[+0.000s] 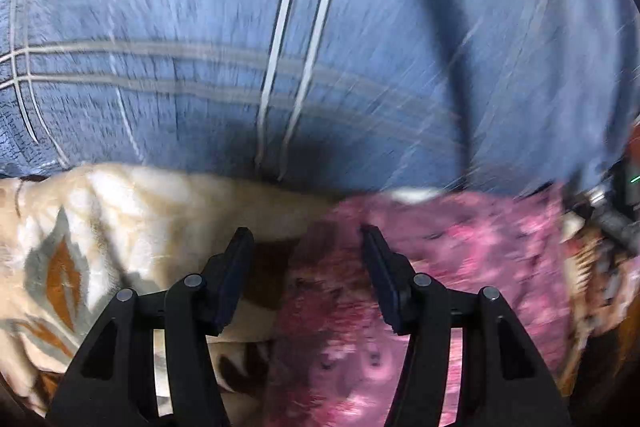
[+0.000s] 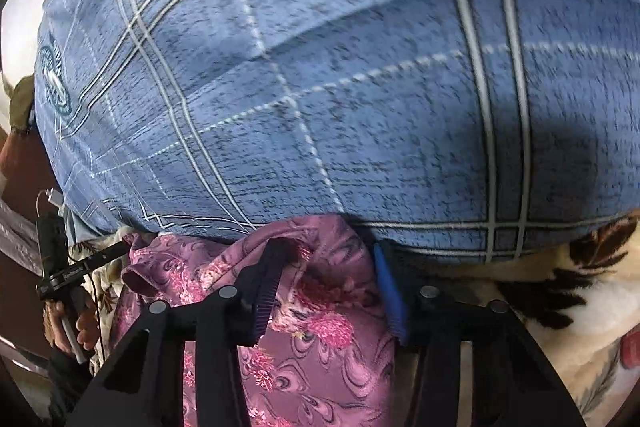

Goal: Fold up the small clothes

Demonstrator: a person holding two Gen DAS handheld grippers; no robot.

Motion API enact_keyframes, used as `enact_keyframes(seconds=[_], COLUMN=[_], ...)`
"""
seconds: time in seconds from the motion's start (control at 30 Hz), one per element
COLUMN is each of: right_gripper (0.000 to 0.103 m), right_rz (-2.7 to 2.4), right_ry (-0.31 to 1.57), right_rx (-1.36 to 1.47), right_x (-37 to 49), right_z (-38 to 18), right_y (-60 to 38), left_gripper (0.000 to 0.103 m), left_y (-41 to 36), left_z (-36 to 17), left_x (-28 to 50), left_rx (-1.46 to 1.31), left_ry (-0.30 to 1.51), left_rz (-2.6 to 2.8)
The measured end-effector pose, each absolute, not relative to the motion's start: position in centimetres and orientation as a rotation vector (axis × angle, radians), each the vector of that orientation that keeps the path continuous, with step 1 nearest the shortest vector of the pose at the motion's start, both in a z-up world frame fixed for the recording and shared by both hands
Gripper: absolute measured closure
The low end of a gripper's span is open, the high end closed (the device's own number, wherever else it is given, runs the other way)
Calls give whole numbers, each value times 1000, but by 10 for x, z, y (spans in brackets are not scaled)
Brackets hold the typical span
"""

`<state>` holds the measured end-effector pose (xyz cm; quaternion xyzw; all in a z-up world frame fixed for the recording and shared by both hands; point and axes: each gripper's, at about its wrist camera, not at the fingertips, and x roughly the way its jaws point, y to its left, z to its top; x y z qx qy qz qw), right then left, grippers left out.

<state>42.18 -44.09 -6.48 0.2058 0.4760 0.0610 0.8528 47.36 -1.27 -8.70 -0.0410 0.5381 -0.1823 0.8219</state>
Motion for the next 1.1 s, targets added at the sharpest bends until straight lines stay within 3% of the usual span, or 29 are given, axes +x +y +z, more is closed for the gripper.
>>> enact_keyframes(seconds=[0.17,0.2,0.23,0.3,0.5,0.73,0.9,1.1], right_gripper=[57,62,77,92,95,96,96,95], right_rz=[114,114,112,104,163,286,301,179], right_ry=[1022,1023,1024,1031,951,849,847,951], right_rx=[424,424,422,450,521,526,566,708], right_x=[430,432,436,439,394,255,142,80], right_z=[-66,-67,-68,-71,-39,18,5,-84], right_y=[-438,-438,-437,-437,-441,-416,-401,-391], left_gripper=[52,75,92,96,97,97,97,97], left_y=[-10,-14,-15,-5,40,78,88,102], left_z=[-95,-95,-95,-86,-17,38,-3,-84], left_x=[473,477,479,475,409,262,175,135], left_rx=[-177,-200,-218,-289,-380,-374,-454,-634], left_ry=[1132,1138,1145,1124,959,867,952,1077], left_rz=[-404,-392,-386,-392,-508,-581,-537,-421])
